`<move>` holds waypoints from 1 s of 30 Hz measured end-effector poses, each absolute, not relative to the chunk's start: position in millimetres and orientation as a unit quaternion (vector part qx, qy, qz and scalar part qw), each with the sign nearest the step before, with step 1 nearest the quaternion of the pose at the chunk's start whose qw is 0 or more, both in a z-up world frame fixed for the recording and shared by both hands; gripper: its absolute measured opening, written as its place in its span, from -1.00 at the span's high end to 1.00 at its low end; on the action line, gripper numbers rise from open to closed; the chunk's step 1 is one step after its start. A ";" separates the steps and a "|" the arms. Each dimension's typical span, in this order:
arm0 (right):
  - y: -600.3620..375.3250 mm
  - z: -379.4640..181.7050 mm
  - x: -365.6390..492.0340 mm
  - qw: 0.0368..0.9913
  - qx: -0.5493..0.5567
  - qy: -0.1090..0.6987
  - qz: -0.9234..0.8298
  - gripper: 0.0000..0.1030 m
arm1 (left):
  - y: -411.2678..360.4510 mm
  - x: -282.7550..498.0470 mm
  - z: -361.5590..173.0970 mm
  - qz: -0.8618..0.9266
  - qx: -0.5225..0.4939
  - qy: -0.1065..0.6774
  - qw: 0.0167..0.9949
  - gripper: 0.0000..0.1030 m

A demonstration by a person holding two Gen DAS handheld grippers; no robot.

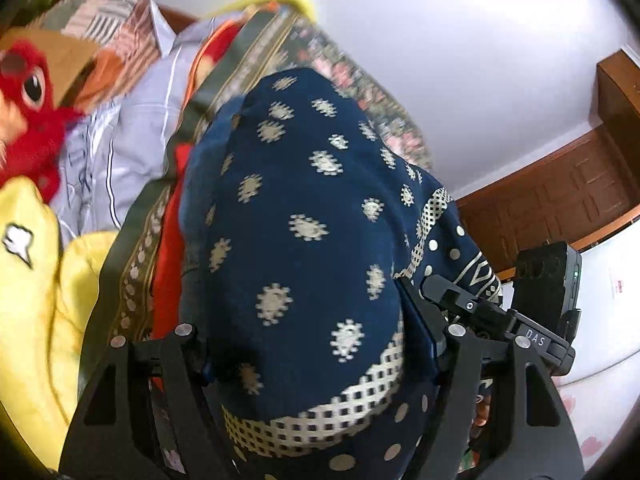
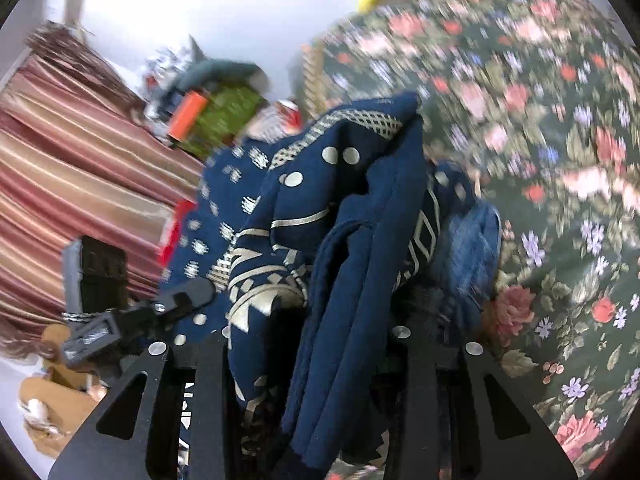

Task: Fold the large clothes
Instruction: 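Grasp the jacket bundle with the left tool while the right tool supports it, then lower the jacket bundle onto the folded jeans and open both tools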

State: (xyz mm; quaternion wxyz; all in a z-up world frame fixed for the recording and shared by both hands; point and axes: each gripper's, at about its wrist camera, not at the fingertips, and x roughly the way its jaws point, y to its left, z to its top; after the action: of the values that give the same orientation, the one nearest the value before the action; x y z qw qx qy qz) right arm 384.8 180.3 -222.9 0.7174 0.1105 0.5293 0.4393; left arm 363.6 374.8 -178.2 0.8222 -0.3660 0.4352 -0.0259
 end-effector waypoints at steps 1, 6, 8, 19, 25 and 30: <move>181.2 -225.6 383.9 0.719 0.103 0.530 0.438 0.36 | 374.8 364.7 -186.4 -0.025 -0.358 0.439 0.823 -0.45; 173.7 -219.4 374.6 0.736 0.065 0.518 0.430 0.28 | 361.9 361.4 -180.3 0.002 -0.304 0.444 0.843 -0.64; 169.1 -212.3 365.6 0.749 0.047 0.511 0.419 0.22 | 353.0 356.1 -167.6 0.026 -0.261 0.448 0.855 -0.67; 113.7 -153.8 316.9 0.825 -0.011 0.422 0.376 0.22 | 306.0 287.1 -102.6 0.088 -0.125 0.421 0.894 -0.67; 81.6 -95.7 268.1 0.851 0.003 0.342 0.399 0.22 | 266.2 234.6 -46.4 0.090 -0.097 0.362 0.923 -0.67; 52.3 -45.7 204.4 0.874 0.014 0.247 0.419 0.22 | 225.4 178.0 6.6 0.086 -0.084 0.279 0.953 -0.67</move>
State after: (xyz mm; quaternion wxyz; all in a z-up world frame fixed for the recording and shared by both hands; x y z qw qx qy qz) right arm 204.4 52.3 -45.7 0.8737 0.0144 0.2472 0.4186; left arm 178.0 225.4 6.6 0.9528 -0.0841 0.2787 0.0859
